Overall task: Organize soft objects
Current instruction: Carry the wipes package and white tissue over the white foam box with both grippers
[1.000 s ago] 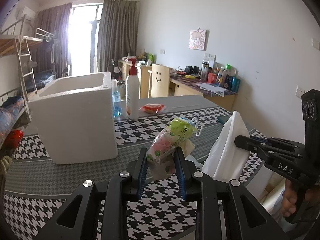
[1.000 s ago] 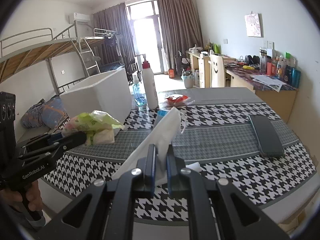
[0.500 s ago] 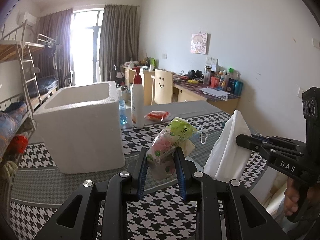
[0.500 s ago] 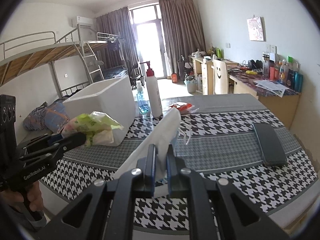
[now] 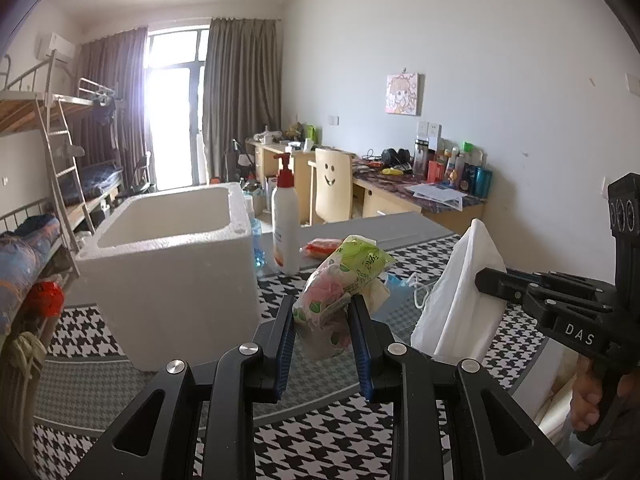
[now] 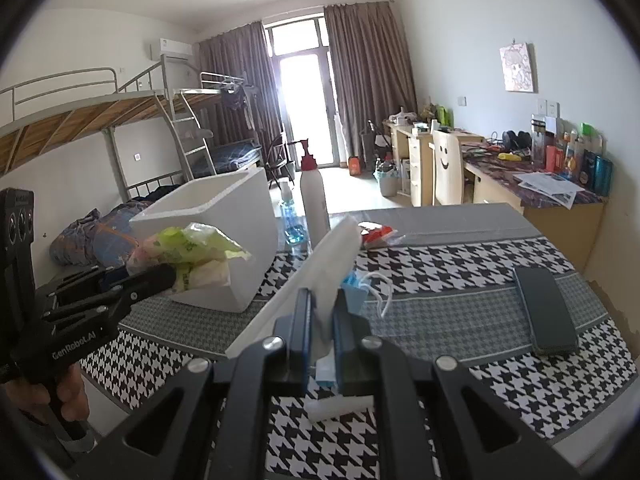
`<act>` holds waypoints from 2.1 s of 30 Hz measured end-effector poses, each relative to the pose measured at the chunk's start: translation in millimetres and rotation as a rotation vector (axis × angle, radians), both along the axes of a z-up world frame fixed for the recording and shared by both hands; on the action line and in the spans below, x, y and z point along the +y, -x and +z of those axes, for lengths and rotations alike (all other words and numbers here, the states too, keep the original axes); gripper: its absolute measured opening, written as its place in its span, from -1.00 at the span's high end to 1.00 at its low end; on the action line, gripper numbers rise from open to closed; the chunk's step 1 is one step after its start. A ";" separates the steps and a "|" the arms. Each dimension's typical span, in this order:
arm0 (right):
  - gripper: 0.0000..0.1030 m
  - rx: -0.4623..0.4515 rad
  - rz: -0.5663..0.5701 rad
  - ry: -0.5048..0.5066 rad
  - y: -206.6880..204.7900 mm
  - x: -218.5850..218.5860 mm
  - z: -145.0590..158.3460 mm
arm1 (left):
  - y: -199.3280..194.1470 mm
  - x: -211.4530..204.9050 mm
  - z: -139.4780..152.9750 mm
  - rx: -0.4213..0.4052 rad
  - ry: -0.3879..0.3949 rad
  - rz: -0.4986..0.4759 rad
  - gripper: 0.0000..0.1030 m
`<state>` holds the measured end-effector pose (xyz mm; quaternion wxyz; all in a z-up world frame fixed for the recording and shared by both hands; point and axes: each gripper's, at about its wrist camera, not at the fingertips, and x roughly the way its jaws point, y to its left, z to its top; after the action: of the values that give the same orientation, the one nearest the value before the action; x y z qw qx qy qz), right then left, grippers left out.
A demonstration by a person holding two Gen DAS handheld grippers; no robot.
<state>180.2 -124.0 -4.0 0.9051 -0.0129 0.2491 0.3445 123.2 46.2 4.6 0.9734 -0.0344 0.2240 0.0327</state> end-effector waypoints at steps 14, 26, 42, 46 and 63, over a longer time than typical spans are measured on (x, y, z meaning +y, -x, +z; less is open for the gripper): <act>0.76 -0.016 0.022 -0.006 -6.9 11.9 10.9 | -8.4 11.2 7.4 -0.010 -0.010 0.017 0.45; 0.76 -0.033 0.032 -0.008 -10.3 21.5 21.0 | -17.8 18.5 19.1 -0.025 -0.029 0.033 0.45; 0.76 -0.045 0.039 -0.005 -28.1 38.4 36.3 | -30.9 31.5 31.8 -0.042 -0.033 0.059 0.45; 0.76 -0.051 0.038 -0.006 -30.7 42.2 38.7 | -35.1 37.8 35.4 -0.040 -0.027 0.058 0.45; 0.76 -0.066 0.061 0.009 -45.3 68.2 55.0 | -48.9 56.7 52.4 -0.064 -0.036 0.086 0.45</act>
<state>225.6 -55.9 51.0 0.9018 -0.0358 0.2200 0.3703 172.1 102.9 56.9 0.9782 -0.0274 0.1907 0.0775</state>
